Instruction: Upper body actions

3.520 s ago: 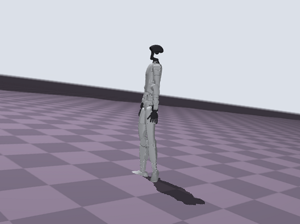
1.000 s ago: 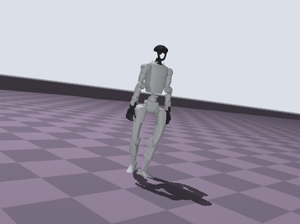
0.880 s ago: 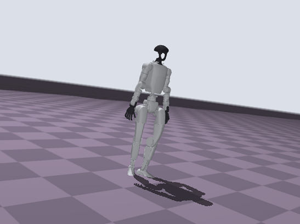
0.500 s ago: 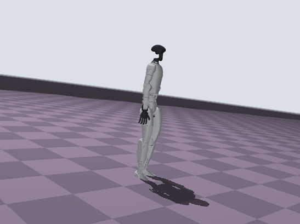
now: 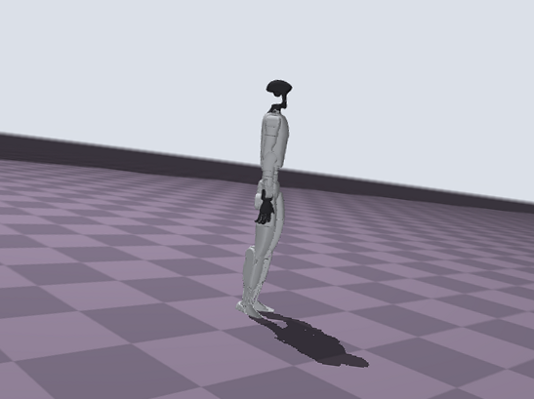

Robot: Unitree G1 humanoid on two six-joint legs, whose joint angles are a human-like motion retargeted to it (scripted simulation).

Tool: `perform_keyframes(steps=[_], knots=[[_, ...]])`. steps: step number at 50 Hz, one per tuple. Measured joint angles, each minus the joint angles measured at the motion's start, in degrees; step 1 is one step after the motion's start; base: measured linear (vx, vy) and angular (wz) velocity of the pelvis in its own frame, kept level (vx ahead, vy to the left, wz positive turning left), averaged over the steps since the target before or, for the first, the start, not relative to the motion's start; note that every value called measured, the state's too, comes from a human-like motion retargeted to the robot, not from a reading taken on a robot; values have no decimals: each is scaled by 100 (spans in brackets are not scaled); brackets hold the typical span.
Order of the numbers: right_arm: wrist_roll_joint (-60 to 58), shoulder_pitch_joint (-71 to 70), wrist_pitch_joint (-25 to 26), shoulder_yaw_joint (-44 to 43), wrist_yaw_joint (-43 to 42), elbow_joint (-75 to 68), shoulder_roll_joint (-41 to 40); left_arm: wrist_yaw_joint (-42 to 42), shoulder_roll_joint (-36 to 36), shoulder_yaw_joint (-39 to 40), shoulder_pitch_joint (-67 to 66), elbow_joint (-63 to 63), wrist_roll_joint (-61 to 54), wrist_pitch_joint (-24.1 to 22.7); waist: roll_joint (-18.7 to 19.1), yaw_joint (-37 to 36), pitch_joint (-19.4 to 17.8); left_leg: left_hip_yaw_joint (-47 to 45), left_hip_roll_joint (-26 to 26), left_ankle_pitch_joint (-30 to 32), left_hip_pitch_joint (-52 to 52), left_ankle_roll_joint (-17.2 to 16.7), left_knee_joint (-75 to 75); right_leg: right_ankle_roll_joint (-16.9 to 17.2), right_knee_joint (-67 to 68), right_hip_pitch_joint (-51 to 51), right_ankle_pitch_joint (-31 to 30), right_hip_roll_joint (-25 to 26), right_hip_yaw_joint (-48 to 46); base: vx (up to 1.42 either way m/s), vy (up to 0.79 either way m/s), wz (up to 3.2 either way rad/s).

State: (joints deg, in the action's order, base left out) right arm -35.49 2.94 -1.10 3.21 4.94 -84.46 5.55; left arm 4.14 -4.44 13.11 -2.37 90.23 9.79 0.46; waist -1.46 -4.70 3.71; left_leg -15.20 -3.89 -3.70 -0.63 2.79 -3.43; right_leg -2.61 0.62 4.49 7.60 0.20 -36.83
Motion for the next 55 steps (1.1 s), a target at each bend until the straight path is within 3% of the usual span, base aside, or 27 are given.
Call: perform_keyframes(steps=[10, 14, 18, 20, 23, 27, 30, 32, 35, 37, 43, 50, 55], knots=[[253, -21, -17, -244, 68, 78, 53, -121, -108, 87, 153, 276, -51, 40, -240, -36, -149, -11, 76, -304, -270, -69, -1027, -56, 354, -345, -19, -320, 773, -4, -6, -55], [176, -36, -123, -235, -129, 170, 106, -133, -76, 165, 166, 257, -176, 5, -349, -388, -310, 1417, -262, -289, -470, 69, -1325, -57, 518, -551, -160, -473, 1445, -3, 4, -190], [-137, -42, -214, -158, -244, 273, 186, -156, -62, 218, 130, 280, -211, -19, -309, -820, -420, 2758, -506, -96, -362, -243, -1000, -65, 641, -782, -349, -350, 2350, 0, 10, -255], [-268, -96, -238, -190, -224, 294, 227, -154, -68, 209, 144, 328, -207, -16, -291, -773, -382, 2577, -452, -151, -355, -329, -912, -20, 683, -945, -427, -310, 2640, -3, 12, -176], [-168, -190, -301, -173, -181, 373, 282, -115, -108, 123, 185, 384, -211, -12, -192, -209, -397, 1813, -281, -275, -174, 60, -555, -12, 657, -1070, -616, -202, 2727, -13, 10, -105], [186, -378, -348, -14, -219, 397, 258, 18, -267, 45, 244, 366, -39, 6, -72, 197, -386, 1014, -87, -320, -221, 153, -393, -338, 781, -1474, -697, 42, 3097, -26, 13, -212], [513, -444, -414, 74, -256, 331, 190, -19, -499, -56, 283, 292, 138, 40, -43, 338, -460, 386, 44, -394, -131, 205, -281, -545, 818, -1551, -228, -77, 2111, -28, 2, -245], [562, -392, -507, 88, -219, 335, 206, -121, -624, -176, 300, 282, 270, 50, -8, 249, -519, -153, 136, -441, 12, 231, -167, -754, 673, -1389, -158, -318, 527, -26, 0, -267], [144, -283, -589, 171, -350, 352, 297, -214, -736, -277, 259, 321, 374, 54, -54, -34, -494, -1027, 134, -580, 224, 229, -1, -769, 738, -1506, 168, -274, 426, -20, -2, -318], [-271, -254, -545, 221, -590, 301, 369, -152, -735, -337, 199, 346, 329, 64, -19, -92, -426, -1694, 172, -692, 362, 180, 102, -674, 839, -1573, 330, -416, -144, -19, 0, -305], [-628, -455, -339, 182, -841, -22, 508, -50, -544, -205, 180, 323, 304, 84, 260, 404, -280, -3366, 323, -1022, 542, -63, 220, -434, 513, -997, 526, -410, -3224, -39, -6, -255], [-22, -433, -294, -260, -1024, -452, 528, 79, -370, -285, 243, 88, 464, 14, 433, 831, 125, -4755, 382, -1317, 512, -454, 166, -152, 351, -1014, 159, -217, -3844, -18, -7, -211], [254, -322, -187, -452, -1205, -810, 494, 156, -398, -490, 426, -216, 382, -36, 455, 1181, 151, -5248, 441, -1421, 602, -719, 15, -231, 233, -1050, -94, -107, -3915, -9, -14, -129]])
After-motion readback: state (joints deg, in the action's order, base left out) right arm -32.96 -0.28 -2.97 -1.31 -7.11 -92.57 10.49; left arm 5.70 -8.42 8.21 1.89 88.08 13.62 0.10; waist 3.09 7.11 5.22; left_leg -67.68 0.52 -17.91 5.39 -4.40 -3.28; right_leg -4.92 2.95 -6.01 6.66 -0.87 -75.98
